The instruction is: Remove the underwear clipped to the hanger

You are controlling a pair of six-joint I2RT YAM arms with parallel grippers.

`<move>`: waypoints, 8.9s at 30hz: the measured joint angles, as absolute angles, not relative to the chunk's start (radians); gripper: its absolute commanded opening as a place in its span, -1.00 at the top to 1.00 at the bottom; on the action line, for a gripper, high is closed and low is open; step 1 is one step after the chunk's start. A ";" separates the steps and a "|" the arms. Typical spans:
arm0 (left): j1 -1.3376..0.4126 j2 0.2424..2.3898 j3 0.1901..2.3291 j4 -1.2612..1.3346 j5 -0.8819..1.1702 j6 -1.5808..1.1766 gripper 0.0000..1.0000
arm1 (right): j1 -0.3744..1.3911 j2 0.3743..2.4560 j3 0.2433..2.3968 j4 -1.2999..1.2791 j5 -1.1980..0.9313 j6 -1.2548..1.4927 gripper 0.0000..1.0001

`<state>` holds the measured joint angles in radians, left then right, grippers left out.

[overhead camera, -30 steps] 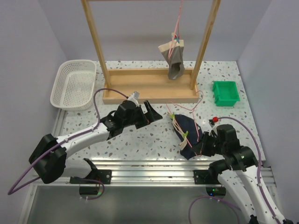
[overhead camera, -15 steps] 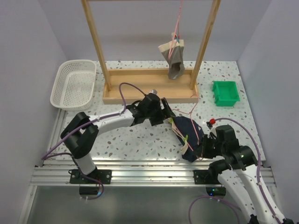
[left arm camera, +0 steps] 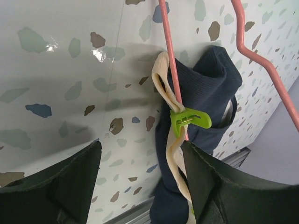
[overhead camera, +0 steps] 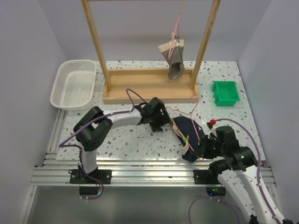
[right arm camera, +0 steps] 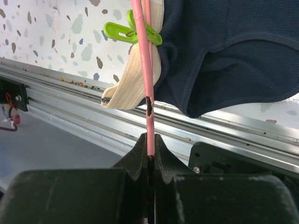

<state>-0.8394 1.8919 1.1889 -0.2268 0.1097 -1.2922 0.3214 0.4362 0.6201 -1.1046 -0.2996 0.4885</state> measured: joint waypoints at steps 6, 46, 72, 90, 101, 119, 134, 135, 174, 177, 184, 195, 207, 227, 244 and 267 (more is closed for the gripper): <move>-0.840 1.911 1.250 -0.225 0.122 -1.328 -0.51 | 0.322 0.436 0.618 -1.106 -0.297 0.488 1.00; -0.819 1.996 1.325 -0.247 0.199 -1.275 0.97 | 0.323 0.436 0.617 -1.114 -0.260 0.505 1.00; -0.796 2.097 1.528 -0.315 0.223 -1.205 -0.23 | 0.323 0.446 0.617 -1.114 -0.251 0.512 1.00; -0.739 2.019 1.444 -0.303 0.258 -1.193 -0.40 | 0.323 0.448 0.614 -1.113 -0.244 0.524 1.00; -0.739 2.031 1.420 -0.278 0.302 -1.195 -0.38 | 0.323 0.453 0.614 -1.113 -0.244 0.531 1.00; -0.742 2.103 1.421 -0.214 0.352 -1.221 0.06 | 0.323 0.453 0.613 -1.112 -0.243 0.538 1.00; -0.743 2.104 1.421 -0.178 0.366 -1.240 1.00 | 0.323 0.451 0.613 -1.111 -0.226 0.540 1.00; -0.743 2.104 1.420 -0.176 0.369 -1.238 1.00 | 0.323 0.451 0.613 -1.111 -0.225 0.543 1.00; -0.656 1.527 0.856 -0.233 0.239 -0.966 -0.75 | 0.323 0.495 0.621 -1.100 -0.227 0.541 1.00; -0.694 1.531 0.942 -0.241 0.259 -0.986 -0.75 | 0.323 0.505 0.621 -1.095 -0.228 0.538 1.00; -0.827 1.646 1.180 -0.179 0.370 -1.069 -0.75 | 0.323 0.525 0.623 -1.075 -0.229 0.534 1.00; -0.922 1.914 1.342 -0.210 0.445 -1.138 -0.74 | 0.323 0.520 0.623 -1.074 -0.228 0.534 1.00; -0.962 2.085 1.589 -0.295 0.440 -1.132 -0.75 | 0.323 0.516 0.623 -1.075 -0.227 0.534 1.00; -1.007 2.078 1.480 -0.321 0.430 -1.114 -0.15 | 0.324 0.504 0.623 -1.082 -0.230 0.539 1.00; -0.983 1.930 1.394 -0.307 0.366 -1.222 -0.77 | 0.326 0.501 0.623 -1.082 -0.218 0.539 1.00; -0.969 2.085 1.526 -0.324 0.525 -1.261 0.91 | 0.326 0.489 0.623 -1.083 -0.192 0.543 1.00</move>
